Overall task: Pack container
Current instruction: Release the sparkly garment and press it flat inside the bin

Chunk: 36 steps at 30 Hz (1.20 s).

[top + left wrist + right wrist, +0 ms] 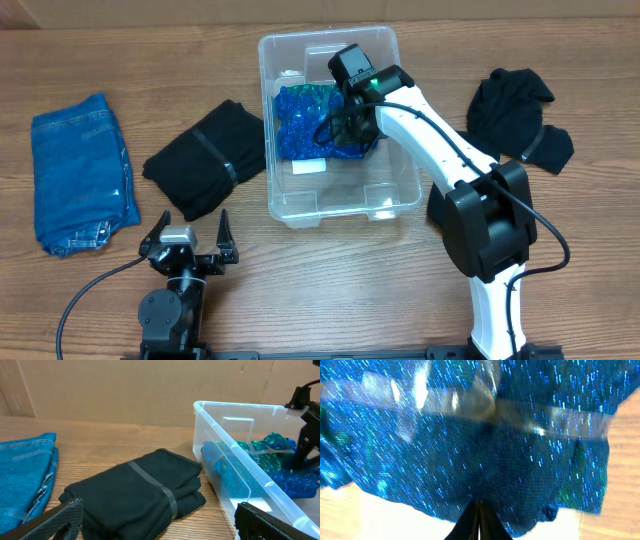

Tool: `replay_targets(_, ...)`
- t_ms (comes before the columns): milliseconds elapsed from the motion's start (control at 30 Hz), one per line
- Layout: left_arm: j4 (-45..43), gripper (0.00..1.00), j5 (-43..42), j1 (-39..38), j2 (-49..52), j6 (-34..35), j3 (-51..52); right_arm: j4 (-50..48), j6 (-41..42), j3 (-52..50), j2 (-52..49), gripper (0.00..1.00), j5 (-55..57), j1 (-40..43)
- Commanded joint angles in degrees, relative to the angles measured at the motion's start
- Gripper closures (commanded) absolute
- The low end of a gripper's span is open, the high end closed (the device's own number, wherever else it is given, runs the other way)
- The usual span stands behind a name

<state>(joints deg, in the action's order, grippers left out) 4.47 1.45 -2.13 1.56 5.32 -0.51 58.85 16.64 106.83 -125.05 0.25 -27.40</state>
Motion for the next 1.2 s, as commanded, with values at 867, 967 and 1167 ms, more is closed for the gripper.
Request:
replay_targets(867,-0.17,0.00,-0.48,0.24,-0.13,-1.49,0.24,-2.58,-0.39,-0.66,-1.88,0.96,-8.09,0.02)
replay_targets(967,-0.17,0.00,-0.48,0.24,-0.13,-1.49,0.24,-5.20,-0.61,-0.66,-3.69,0.96,-7.85,0.04)
replay_targets(1167,-0.17,0.00,-0.46,0.24,-0.13,-1.51,0.24,-11.65,-0.57,-0.66,-5.84,0.96,-7.48,0.04)
